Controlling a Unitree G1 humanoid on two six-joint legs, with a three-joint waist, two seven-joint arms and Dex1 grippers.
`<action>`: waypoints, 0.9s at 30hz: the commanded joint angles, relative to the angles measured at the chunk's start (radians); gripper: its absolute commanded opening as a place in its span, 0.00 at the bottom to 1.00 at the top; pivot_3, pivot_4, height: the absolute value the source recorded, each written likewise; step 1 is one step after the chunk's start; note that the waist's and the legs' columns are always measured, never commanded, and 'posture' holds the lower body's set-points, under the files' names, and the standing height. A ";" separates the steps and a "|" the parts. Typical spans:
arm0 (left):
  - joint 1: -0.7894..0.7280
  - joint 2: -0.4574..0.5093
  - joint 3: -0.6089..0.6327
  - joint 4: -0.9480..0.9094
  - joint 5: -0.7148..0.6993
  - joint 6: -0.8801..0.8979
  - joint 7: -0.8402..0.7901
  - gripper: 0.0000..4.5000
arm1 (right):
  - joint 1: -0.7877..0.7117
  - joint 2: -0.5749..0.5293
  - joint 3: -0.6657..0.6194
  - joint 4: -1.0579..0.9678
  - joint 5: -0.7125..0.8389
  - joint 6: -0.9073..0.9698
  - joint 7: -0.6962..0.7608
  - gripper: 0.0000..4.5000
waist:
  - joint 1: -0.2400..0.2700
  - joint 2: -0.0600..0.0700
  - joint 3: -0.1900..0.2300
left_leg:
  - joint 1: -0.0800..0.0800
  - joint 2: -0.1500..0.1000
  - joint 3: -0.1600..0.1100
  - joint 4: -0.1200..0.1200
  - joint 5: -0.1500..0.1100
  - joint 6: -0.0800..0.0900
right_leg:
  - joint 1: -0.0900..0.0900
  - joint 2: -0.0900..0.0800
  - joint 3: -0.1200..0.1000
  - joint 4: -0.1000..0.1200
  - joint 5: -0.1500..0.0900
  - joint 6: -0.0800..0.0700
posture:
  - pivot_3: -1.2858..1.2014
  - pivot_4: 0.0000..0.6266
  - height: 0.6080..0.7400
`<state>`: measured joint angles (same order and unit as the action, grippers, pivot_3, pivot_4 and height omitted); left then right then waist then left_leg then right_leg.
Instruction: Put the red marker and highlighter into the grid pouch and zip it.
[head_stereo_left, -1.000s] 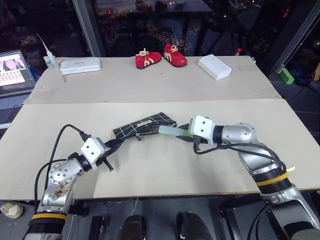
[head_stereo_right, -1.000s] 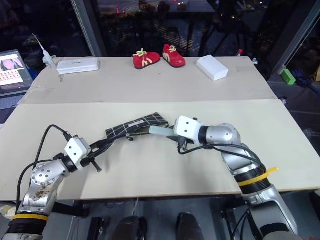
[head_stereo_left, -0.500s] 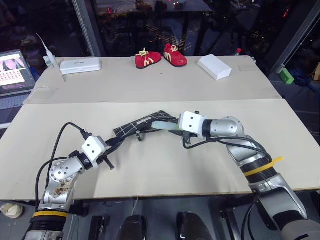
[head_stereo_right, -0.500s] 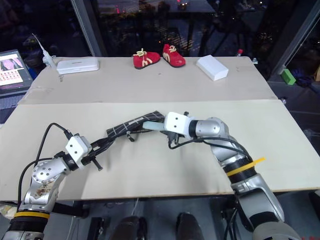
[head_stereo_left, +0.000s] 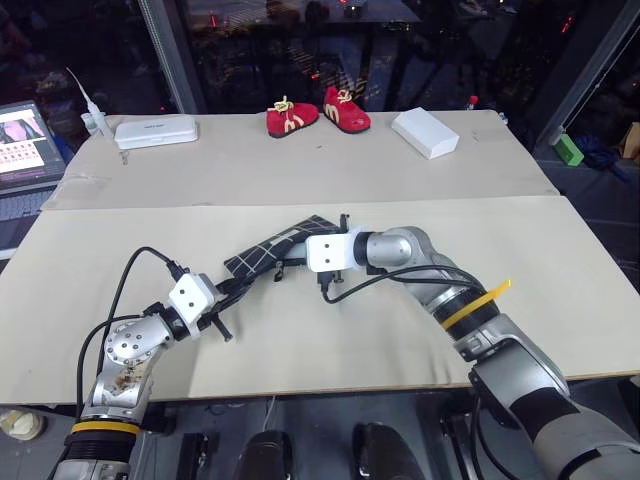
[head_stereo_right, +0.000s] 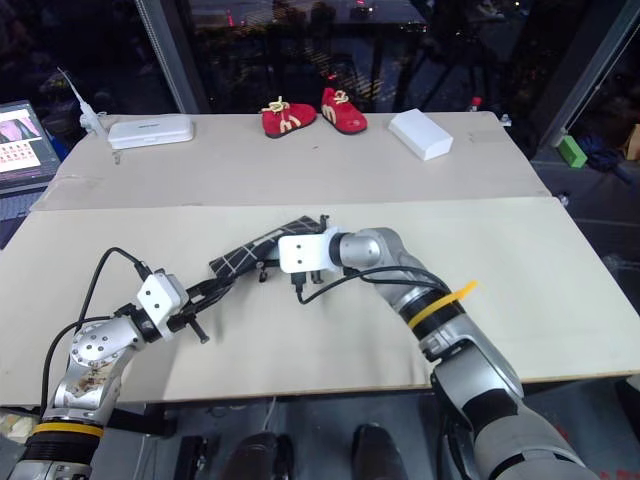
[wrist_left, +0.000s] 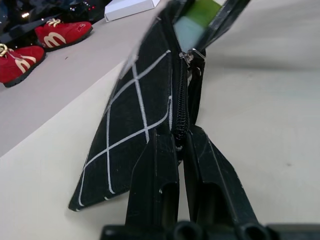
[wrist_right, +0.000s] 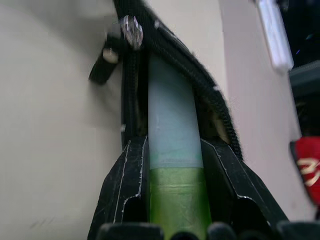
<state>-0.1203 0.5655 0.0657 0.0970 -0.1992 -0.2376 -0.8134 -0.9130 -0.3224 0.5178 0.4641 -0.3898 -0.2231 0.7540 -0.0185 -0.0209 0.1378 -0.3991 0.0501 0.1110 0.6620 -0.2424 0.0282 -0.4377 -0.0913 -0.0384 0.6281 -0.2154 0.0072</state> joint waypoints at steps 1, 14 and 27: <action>-0.022 0.007 0.012 -0.010 -0.015 -0.008 -0.008 0.00 | 0.020 0.022 0.031 -0.064 0.012 -0.105 0.025 0.24 | 0.000 0.000 0.000 | 0.000 0.000 0.000 0.000 0.000 0.000 | 0.000 0.000 0.000 0.000 0.000 0.000 | 0.52 0.24 1.00; -0.035 -0.007 0.006 0.005 -0.012 -0.012 -0.012 0.00 | 0.036 0.009 -0.071 -0.074 0.050 -0.068 0.004 0.99 | 0.000 0.000 0.000 | 0.000 0.000 0.000 0.000 0.000 0.000 | 0.000 0.000 0.000 0.000 0.000 0.000 | 0.52 0.24 1.00; -0.031 -0.011 0.004 0.009 -0.010 -0.014 -0.011 0.00 | 0.231 -0.152 -0.415 -0.569 0.781 0.657 0.346 0.99 | 0.006 0.000 0.000 | 0.001 0.000 -0.002 0.000 -0.001 0.001 | 0.002 -0.001 -0.001 -0.001 0.000 0.000 | 0.52 0.24 1.00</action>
<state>-0.1459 0.5549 0.0617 0.1269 -0.1984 -0.2405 -0.8259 -0.6880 -0.4686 0.1440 -0.0455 0.3078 0.3457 1.1068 -0.0129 -0.0210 0.1377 -0.3978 0.0505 0.1087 0.6620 -0.2430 0.0292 -0.4355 -0.0920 -0.0393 0.6274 -0.2152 0.0072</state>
